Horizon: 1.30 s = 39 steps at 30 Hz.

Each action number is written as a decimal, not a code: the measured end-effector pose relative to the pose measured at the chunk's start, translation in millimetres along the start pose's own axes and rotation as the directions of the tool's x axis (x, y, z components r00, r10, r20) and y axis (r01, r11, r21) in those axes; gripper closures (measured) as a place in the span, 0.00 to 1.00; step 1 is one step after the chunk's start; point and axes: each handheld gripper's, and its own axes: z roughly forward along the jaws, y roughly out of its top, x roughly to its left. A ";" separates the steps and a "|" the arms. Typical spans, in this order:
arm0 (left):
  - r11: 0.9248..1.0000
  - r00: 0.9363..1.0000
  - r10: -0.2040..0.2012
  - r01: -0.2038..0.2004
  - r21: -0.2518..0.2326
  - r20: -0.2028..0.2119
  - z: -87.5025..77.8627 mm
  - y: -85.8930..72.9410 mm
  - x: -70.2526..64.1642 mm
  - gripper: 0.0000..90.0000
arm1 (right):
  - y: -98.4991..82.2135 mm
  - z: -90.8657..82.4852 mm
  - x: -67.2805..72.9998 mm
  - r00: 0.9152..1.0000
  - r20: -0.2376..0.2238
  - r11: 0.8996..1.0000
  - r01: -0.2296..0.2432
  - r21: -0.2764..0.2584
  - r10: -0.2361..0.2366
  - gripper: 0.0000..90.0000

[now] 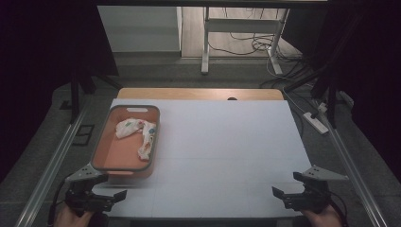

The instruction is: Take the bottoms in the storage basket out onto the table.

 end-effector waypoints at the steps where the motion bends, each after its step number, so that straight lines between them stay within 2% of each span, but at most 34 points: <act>1: 1.000 1.000 0.021 -0.021 -0.006 -0.003 -0.2 1.9 -2.1 0.01 | 0.0 0.1 0.1 1.000 -0.001 1.000 0.001 0.001 -0.001 0.00; 6: 0.999 0.999 0.040 -0.040 -0.006 -0.006 0.0 4.0 -4.2 0.01 | 0.1 0.6 0.5 1.000 -0.002 1.000 0.006 0.004 -0.006 0.00; 12: 0.999 0.999 0.046 -0.046 -0.014 0.004 -0.4 6.8 -4.9 0.01 | 0.2 1.1 0.9 1.000 -0.005 1.000 0.010 0.008 -0.010 0.00; 21: 0.997 0.998 0.069 -0.069 -0.022 0.013 1.2 13.4 -3.5 0.01 | 0.8 3.5 3.7 0.999 -0.004 0.999 0.040 0.034 -0.039 0.01; 32: 0.998 0.998 0.056 -0.056 -0.020 0.006 7.9 24.4 -2.4 0.01 | 1.1 4.3 5.1 0.999 -0.002 0.998 0.052 0.040 -0.052 0.01; 36: 0.998 0.998 0.065 -0.065 -0.020 -0.016 9.6 30.3 -2.1 0.00 | 1.1 4.6 5.1 0.999 -0.002 0.998 0.050 0.042 -0.050 0.01; 39: 0.998 0.998 0.061 -0.061 -0.025 -0.013 11.6 33.8 -0.7 0.00 | 1.2 4.6 5.0 0.999 -0.003 0.998 0.048 0.043 -0.048 0.01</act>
